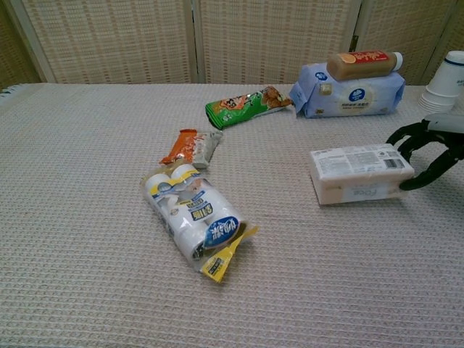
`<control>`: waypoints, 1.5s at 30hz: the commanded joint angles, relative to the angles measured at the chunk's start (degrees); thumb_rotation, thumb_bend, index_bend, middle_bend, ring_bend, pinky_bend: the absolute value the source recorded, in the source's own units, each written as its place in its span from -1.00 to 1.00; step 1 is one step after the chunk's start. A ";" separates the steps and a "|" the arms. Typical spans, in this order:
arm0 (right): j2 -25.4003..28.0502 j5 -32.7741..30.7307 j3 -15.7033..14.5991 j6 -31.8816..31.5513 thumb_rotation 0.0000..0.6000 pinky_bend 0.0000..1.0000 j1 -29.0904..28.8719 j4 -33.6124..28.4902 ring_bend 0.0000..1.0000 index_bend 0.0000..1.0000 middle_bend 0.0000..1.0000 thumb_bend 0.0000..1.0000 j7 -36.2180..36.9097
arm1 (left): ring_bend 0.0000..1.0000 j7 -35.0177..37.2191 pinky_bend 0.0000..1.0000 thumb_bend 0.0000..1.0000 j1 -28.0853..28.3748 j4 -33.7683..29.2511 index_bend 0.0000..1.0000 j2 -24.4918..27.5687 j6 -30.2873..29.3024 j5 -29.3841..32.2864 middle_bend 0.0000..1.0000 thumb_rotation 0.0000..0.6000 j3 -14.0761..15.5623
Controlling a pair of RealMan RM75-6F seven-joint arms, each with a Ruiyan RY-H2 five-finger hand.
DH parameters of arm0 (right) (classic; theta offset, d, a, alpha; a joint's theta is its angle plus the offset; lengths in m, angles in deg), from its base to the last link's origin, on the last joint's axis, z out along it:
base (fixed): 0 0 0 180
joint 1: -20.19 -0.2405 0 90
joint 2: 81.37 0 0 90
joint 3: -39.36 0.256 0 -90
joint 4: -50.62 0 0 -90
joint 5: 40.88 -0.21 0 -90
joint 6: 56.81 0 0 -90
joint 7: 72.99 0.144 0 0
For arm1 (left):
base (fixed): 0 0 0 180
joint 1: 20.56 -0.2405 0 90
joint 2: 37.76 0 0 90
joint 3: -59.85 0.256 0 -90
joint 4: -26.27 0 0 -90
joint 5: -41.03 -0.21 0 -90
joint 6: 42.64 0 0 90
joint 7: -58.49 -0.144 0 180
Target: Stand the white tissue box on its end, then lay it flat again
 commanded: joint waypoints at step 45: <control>19.69 -11.44 4.55 -36.36 1.00 -1.00 14.93 -43.73 -0.77 -1.00 -0.76 -0.91 -29.69 | -1.00 -0.20 -0.76 -0.03 0.14 -0.10 -0.51 -0.08 0.16 -0.07 -1.00 1.00 0.16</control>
